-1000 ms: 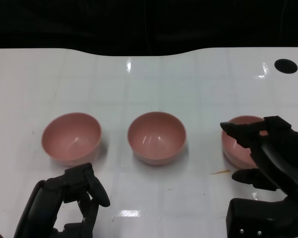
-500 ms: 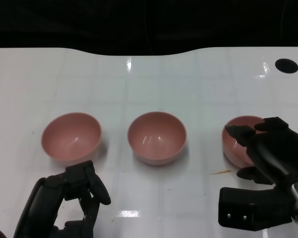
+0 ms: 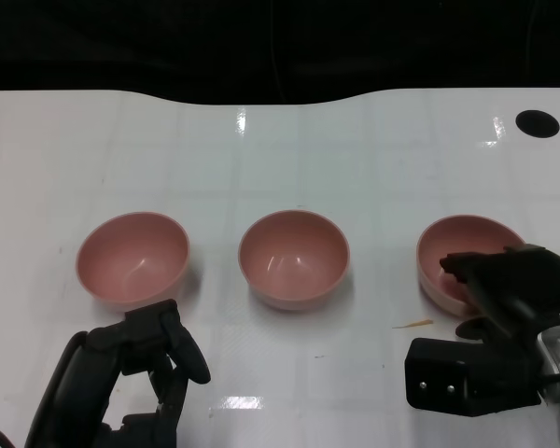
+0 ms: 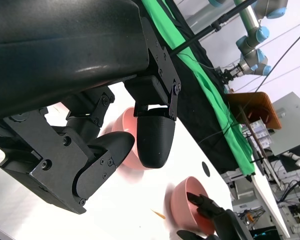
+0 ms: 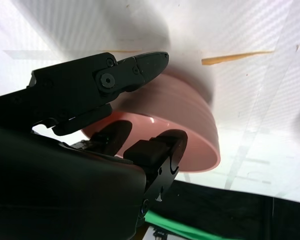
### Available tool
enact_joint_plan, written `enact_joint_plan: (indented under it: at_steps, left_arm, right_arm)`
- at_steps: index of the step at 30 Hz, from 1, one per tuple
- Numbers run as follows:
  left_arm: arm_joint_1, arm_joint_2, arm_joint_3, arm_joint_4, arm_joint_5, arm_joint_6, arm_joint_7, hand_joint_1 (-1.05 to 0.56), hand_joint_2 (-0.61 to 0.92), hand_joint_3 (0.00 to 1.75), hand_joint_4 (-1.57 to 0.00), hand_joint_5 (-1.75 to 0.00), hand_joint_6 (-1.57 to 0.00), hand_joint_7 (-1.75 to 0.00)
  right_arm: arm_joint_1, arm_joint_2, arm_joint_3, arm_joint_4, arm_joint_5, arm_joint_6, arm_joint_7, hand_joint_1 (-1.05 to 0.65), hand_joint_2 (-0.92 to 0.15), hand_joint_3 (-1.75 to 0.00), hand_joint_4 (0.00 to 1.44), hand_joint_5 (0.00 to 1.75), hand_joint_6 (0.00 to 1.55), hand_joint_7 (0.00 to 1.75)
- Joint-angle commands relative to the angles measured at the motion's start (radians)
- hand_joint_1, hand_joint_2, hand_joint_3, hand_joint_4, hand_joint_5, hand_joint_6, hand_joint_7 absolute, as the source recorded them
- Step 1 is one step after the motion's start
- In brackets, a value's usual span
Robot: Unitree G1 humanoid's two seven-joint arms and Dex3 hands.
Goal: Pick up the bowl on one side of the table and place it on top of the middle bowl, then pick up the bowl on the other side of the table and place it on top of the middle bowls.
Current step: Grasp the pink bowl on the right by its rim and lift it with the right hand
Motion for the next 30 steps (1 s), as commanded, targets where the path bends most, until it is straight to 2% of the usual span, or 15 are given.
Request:
enact_joint_plan:
  at_steps: [1, 4, 9, 12, 13, 15, 17, 20, 26, 27, 28, 29, 30]
  left_arm:
    - [0.008, 0.004, 0.003, -0.019, -0.003, 0.014, -0.001, -0.11, 0.33, 1.46, -0.87, -1.74, -0.80, -1.52]
    - [0.009, 0.003, 0.002, -0.025, -0.012, 0.021, -0.006, -0.10, 0.33, 1.45, -0.86, -1.73, -0.79, -1.52]
    - [0.010, 0.004, 0.001, -0.030, -0.007, 0.025, -0.004, -0.09, 0.33, 1.46, -0.87, -1.74, -0.80, -1.53]
    - [0.009, 0.002, 0.000, -0.031, -0.004, 0.028, -0.002, -0.09, 0.32, 1.46, -0.87, -1.74, -0.80, -1.53]
    - [0.008, 0.002, -0.001, -0.030, -0.004, 0.028, -0.002, -0.08, 0.32, 1.47, -0.87, -1.74, -0.80, -1.53]
    - [0.007, 0.002, -0.002, -0.028, -0.005, 0.026, -0.003, -0.08, 0.32, 1.47, -0.87, -1.74, -0.80, -1.53]
    - [0.006, 0.001, -0.003, -0.028, 0.002, 0.026, 0.001, -0.09, 0.32, 1.47, -0.87, -1.74, -0.80, -1.52]
    - [0.003, 0.000, -0.004, -0.024, 0.007, 0.023, 0.004, -0.10, 0.32, 1.48, -0.87, -1.74, -0.80, -1.52]
    - [0.001, -0.001, -0.004, -0.022, 0.007, 0.027, 0.004, -0.09, 0.32, 1.48, -0.88, -1.73, -0.81, -1.52]
    - [0.002, -0.002, -0.004, -0.022, 0.006, 0.028, 0.004, -0.09, 0.32, 1.48, -0.88, -1.73, -0.81, -1.52]
    - [0.001, -0.001, -0.003, -0.021, 0.007, 0.026, 0.004, -0.10, 0.32, 1.48, -0.88, -1.73, -0.81, -1.52]
    - [0.000, -0.001, -0.003, -0.020, 0.010, 0.026, 0.006, -0.10, 0.32, 1.47, -0.88, -1.73, -0.81, -1.51]
    - [0.000, -0.001, -0.003, -0.019, 0.013, 0.025, 0.007, -0.10, 0.33, 1.47, -0.88, -1.74, -0.81, -1.51]
  right_arm:
    - [-0.029, -0.026, 0.007, 0.012, 0.022, -0.001, 0.039, -0.58, -0.92, -0.03, 0.76, 0.29, 0.71, 0.06]
    - [-0.043, -0.036, 0.010, 0.026, 0.049, -0.022, 0.063, -0.55, -0.92, -0.04, 0.88, 0.34, 0.77, 0.07]
    - [-0.060, -0.042, 0.007, 0.061, 0.096, -0.075, 0.045, -0.49, -0.91, -0.02, 0.93, 0.39, 0.81, 0.06]
    - [-0.070, -0.043, -0.001, 0.116, 0.126, -0.154, -0.054, -0.28, -0.91, -0.02, 0.79, 1.12, 1.00, 0.04]
    - [-0.076, -0.046, -0.003, 0.141, 0.133, -0.190, -0.101, -0.22, -0.92, -0.06, 0.83, 1.35, 1.12, 0.07]
    - [-0.086, -0.050, -0.001, 0.177, 0.142, -0.233, -0.156, -0.19, -0.92, -0.09, 0.89, 1.52, 1.22, 0.10]
    - [-0.101, -0.054, 0.003, 0.219, 0.135, -0.277, -0.249, -0.22, -0.92, -0.16, 0.92, 1.66, 1.23, 0.10]
    - [-0.123, -0.061, 0.015, 0.268, 0.122, -0.319, -0.333, -0.25, -0.92, -0.18, 0.96, 1.74, 1.26, 0.12]
    - [-0.150, -0.067, 0.016, 0.290, 0.125, -0.328, -0.373, -0.28, -0.90, -0.17, 0.96, 1.75, 1.24, 0.12]
    - [-0.152, -0.068, 0.016, 0.289, 0.124, -0.329, -0.379, -0.27, -0.90, -0.17, 0.96, 1.75, 1.23, 0.34]
    - [-0.154, -0.070, 0.013, 0.282, 0.128, -0.337, -0.385, -0.27, -0.90, -0.18, 0.97, 1.75, 1.01, 0.91]
    - [-0.156, -0.072, 0.010, 0.273, 0.132, -0.349, -0.397, -0.25, -0.88, -0.20, 0.98, 1.75, 0.90, 1.18]
    - [-0.157, -0.073, 0.008, 0.268, 0.135, -0.357, -0.405, -0.24, -0.86, -0.22, 0.99, 1.75, 0.86, 1.30]
